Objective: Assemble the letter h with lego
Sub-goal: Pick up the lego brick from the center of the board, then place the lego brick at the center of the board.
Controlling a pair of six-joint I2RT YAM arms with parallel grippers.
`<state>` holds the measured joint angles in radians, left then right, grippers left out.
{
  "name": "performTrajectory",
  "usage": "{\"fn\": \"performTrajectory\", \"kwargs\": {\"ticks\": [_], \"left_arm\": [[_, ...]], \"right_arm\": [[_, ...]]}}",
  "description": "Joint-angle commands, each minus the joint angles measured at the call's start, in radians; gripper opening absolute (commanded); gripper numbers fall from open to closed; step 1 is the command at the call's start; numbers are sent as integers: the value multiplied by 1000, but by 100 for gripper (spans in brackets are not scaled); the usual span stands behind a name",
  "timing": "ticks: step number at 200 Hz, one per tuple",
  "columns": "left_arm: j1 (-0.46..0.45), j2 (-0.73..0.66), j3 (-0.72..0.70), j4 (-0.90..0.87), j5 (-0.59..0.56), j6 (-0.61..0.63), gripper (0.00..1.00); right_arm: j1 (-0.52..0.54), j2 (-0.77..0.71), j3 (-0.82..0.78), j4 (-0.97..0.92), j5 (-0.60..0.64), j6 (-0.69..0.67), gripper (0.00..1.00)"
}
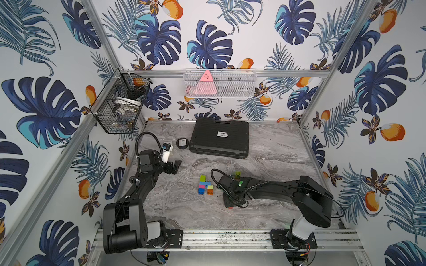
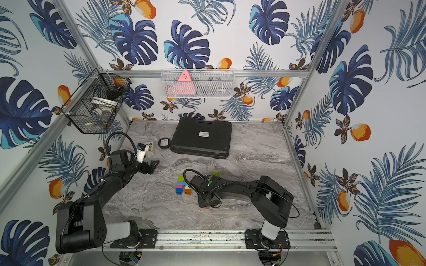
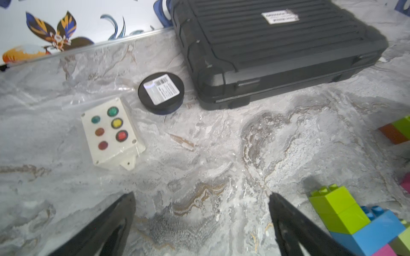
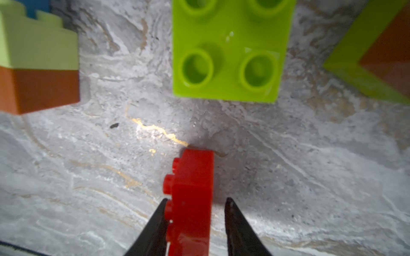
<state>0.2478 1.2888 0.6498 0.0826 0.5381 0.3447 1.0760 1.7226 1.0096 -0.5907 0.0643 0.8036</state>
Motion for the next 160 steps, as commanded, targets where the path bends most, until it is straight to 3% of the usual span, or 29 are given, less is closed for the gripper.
{"fn": "performTrajectory", "kwargs": {"ticks": [1,34,57,106,132,160], "left_arm": [[1,-19,55,-87,107,45,99],[-2,-71,106,-212,351,133,99],[-51,-68,193,-422,502,263,99],[-326,-76,299,-702,489,434,99],[-490,-49,302,-710,394,457,99],[-575,-42,265,-647,381,430,99]], "right_arm": [[2,7,-6,18,-16,17,35],[-15,-90,-55,100,-73,4,28],[-65,-196,-127,225,-195,-1,27],[-208,-348,-238,478,-440,89,26],[-238,-347,-218,535,-525,120,26],[-240,-318,-166,533,-589,98,27]]}}
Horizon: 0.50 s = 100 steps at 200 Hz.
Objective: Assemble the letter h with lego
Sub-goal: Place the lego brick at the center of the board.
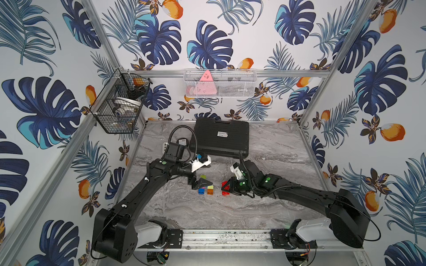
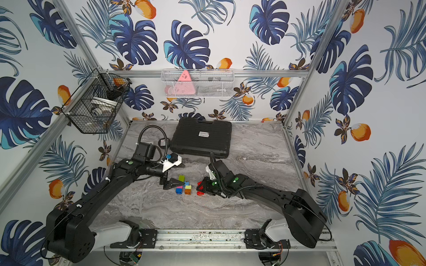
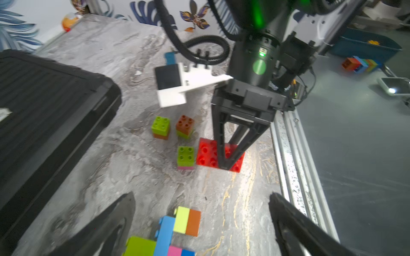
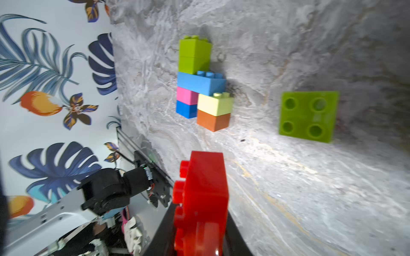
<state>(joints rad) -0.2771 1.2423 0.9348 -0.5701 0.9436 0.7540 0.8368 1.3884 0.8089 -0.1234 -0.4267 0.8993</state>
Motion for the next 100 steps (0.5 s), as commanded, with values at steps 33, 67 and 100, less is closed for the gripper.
{"fn": "performTrajectory", "kwargs": {"ticks": [33,67,100], "left_arm": [[-103,-16,-72,48,-34,51,99],[-154,-6,-73,49,-106,75,99],[-185,3,-89,111,-206,47,99]], "right_arm": [[11,26,34,154,-139,35,27],[35,49,77,134,-135,34,27],[47,71,93,144,-149,41,26]]}}
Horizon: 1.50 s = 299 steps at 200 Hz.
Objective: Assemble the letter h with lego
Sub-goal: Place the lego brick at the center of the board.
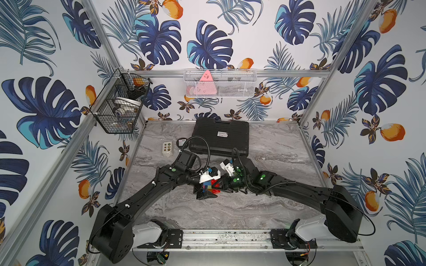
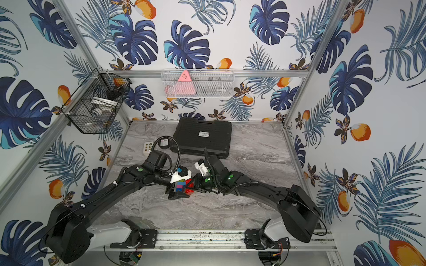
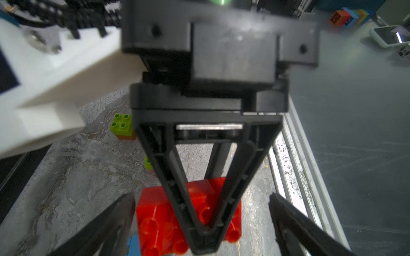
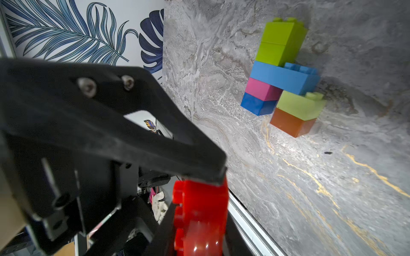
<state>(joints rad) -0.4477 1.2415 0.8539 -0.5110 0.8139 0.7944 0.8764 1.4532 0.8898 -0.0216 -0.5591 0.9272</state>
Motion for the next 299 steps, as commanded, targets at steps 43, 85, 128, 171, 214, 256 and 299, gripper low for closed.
{"fn": "performTrajectory", "kwargs": {"ticks": [43,85,128,171,214,256,299], "left_arm": [[-22,1,-11,72,-123,-7,88],[-22,2,18,65,-140,-43,55],[-22,9,16,51,-123,-40,46],[-30,46,-40,85,-197,-17,49],[-93,122,-73,111,-295,-9,48],[-260,207,-91,152,-397,-40,50],[-383,366,-40,182,-580,-96,50]], "right_arm": [[6,1,18,9,13,24,28],[3,13,-8,49,15,57,33],[-8,0,-23,24,39,63,57],[-100,-165,-95,-182,189,45,70],[-309,-279,-126,-501,317,-42,70],[-412,-285,-73,-711,527,-54,70],[-416,-281,-90,-694,520,-55,70]]}}
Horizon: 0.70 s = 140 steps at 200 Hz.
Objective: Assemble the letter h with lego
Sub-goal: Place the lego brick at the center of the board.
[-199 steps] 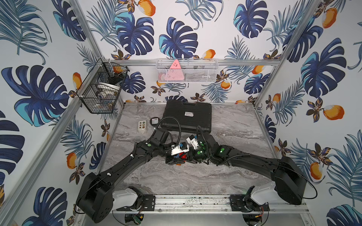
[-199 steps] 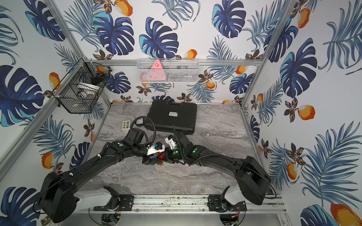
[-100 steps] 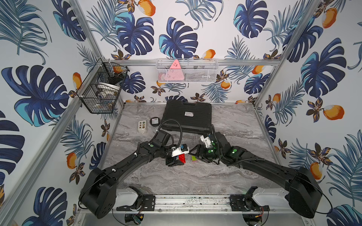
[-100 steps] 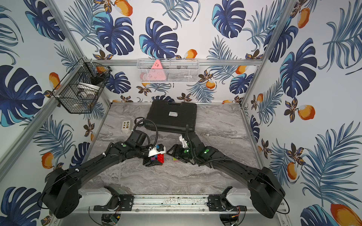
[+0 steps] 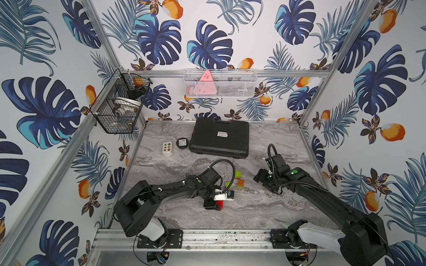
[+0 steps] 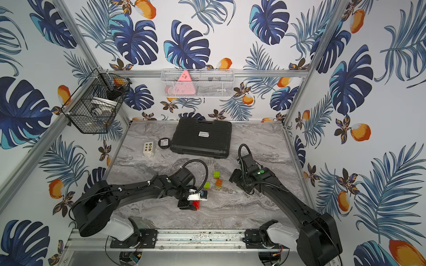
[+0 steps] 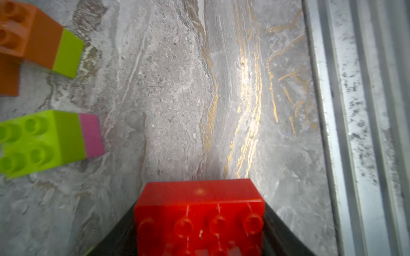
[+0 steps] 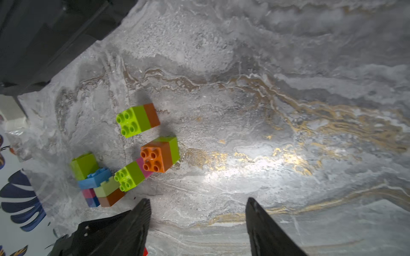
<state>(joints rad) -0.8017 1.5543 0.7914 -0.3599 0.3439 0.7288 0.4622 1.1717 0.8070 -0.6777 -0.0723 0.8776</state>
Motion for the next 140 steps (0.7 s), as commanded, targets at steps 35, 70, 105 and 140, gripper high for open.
{"fn": "performTrajectory", "kwargs": {"ticks": [35,70,105,140], "left_arm": [[-32,67,30,52,-133,-52,66],[-32,23,31,39,-100,-62,81],[2,-16,34,16,-53,-66,92],[136,-71,65,-55,44,-66,94]], "right_arm": [[-28,48,-16,-7,-13,-14,70],[-18,194,59,-1,-79,-38,67],[49,308,172,-22,-7,-27,68],[138,431,286,-70,65,-3,69]]}}
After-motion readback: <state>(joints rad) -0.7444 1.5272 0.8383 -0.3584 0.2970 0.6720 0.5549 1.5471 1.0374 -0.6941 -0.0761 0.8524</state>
